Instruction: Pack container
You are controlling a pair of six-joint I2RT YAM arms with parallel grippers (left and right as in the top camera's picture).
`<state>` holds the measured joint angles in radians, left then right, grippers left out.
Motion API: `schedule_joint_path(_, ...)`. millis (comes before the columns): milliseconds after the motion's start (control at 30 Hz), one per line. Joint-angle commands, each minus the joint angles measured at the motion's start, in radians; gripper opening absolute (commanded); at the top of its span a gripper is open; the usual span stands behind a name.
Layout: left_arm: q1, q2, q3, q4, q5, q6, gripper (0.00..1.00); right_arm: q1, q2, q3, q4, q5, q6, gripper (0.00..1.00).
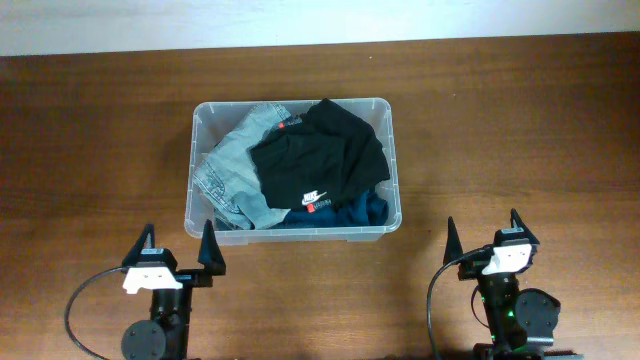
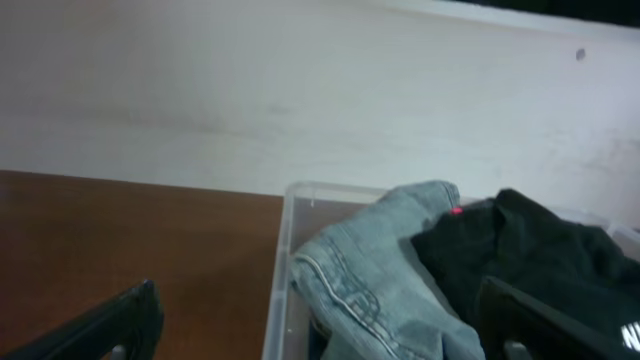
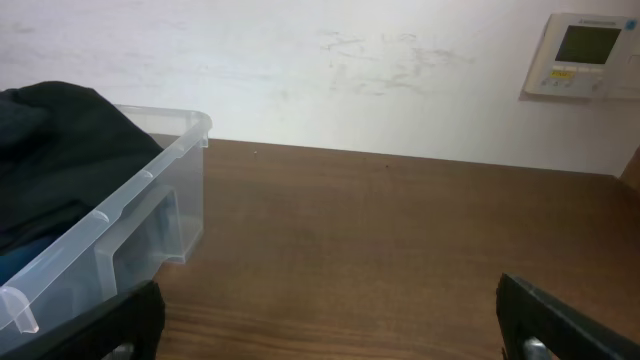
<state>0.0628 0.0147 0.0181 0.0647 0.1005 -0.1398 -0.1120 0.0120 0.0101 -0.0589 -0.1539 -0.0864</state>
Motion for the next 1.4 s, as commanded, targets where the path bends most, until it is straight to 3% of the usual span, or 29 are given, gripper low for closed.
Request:
schedule_joint_path(0, -0.024, -0.01, -0.009, -0.019, -0.003, 0.062, 1.0, -0.007, -0.008, -0.005, -0.006, 0.008, -0.003, 0.99)
schedule_joint_path(200, -0.037, -0.01, -0.009, -0.142, -0.003, 0.089, 0.99, -0.007, -0.008, -0.005, -0.006, 0.008, -0.003, 0.98)
schedule_joint_path(1367, -0.037, -0.009, -0.009, -0.137, -0.003, 0.089, 0.99, -0.007, -0.008, -0.005, -0.006, 0.008, -0.003, 0.99)
